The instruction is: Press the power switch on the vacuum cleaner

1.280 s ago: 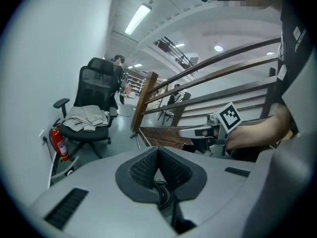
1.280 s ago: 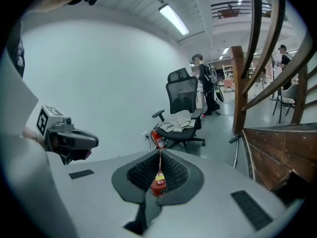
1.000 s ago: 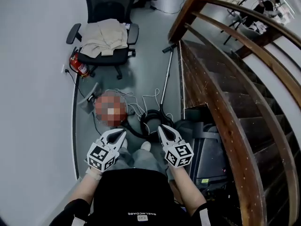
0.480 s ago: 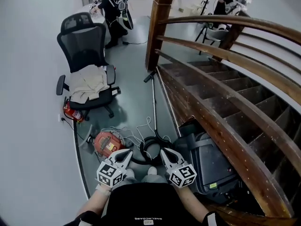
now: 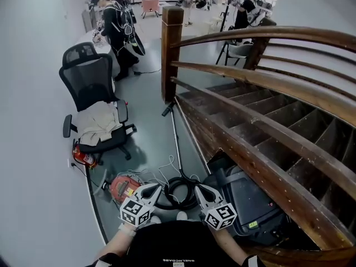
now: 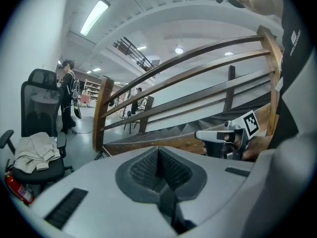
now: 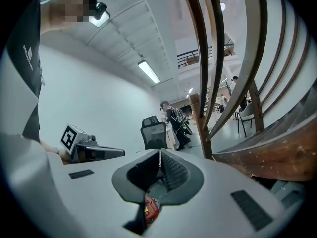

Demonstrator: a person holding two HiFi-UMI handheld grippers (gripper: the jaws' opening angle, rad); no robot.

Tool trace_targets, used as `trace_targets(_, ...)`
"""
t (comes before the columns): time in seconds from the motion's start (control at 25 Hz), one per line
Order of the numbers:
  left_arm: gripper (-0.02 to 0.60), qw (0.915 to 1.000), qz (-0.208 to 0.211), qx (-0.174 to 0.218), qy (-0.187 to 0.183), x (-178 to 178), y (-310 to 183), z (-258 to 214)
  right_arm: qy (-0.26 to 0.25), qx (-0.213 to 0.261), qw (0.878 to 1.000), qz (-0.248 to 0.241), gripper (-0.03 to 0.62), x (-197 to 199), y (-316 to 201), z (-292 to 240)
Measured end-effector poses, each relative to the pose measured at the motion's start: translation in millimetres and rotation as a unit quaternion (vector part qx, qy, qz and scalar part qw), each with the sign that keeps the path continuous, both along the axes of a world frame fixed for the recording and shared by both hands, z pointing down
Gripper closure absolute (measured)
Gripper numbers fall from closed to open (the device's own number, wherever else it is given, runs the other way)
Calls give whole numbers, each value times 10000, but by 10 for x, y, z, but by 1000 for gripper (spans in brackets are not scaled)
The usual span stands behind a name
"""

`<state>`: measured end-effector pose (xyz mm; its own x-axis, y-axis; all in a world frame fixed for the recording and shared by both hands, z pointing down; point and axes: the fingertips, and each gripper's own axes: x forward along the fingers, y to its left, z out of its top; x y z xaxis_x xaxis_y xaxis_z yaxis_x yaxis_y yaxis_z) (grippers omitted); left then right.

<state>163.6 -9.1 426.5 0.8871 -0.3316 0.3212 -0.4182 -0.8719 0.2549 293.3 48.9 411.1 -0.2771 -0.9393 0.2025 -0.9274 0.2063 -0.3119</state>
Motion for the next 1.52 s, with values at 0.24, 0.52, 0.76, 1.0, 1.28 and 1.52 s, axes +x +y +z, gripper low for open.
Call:
trace_targets(0.24, 566, 9999, 95, 19, 42, 121, -38, -18, -22, 77, 9998, 181, 565, 144, 6, -39)
trace_targets(0.52, 566, 9997, 211, 65, 91, 246, -69, -37, 44, 48, 9997, 246, 565, 216, -6, -17)
trace_targets(0.76, 566, 9997, 215, 44, 84, 234, -97, -12, 20, 40, 9996, 294, 565, 214, -50, -4)
trace_targets(1.0, 566, 9998, 163, -17, 119, 187, -143, -10, -58, -16, 9995, 315, 565, 172, -88, 41)
trace_targets(1.28, 566, 9999, 127, -34, 104, 130, -162, 7, -61, -24, 9996, 273, 565, 107, -123, 30)
trace_targets(1.52, 566, 9999, 121, -11, 105, 124, -156, 12, -54, -70, 9995, 290, 565, 105, -139, 86)
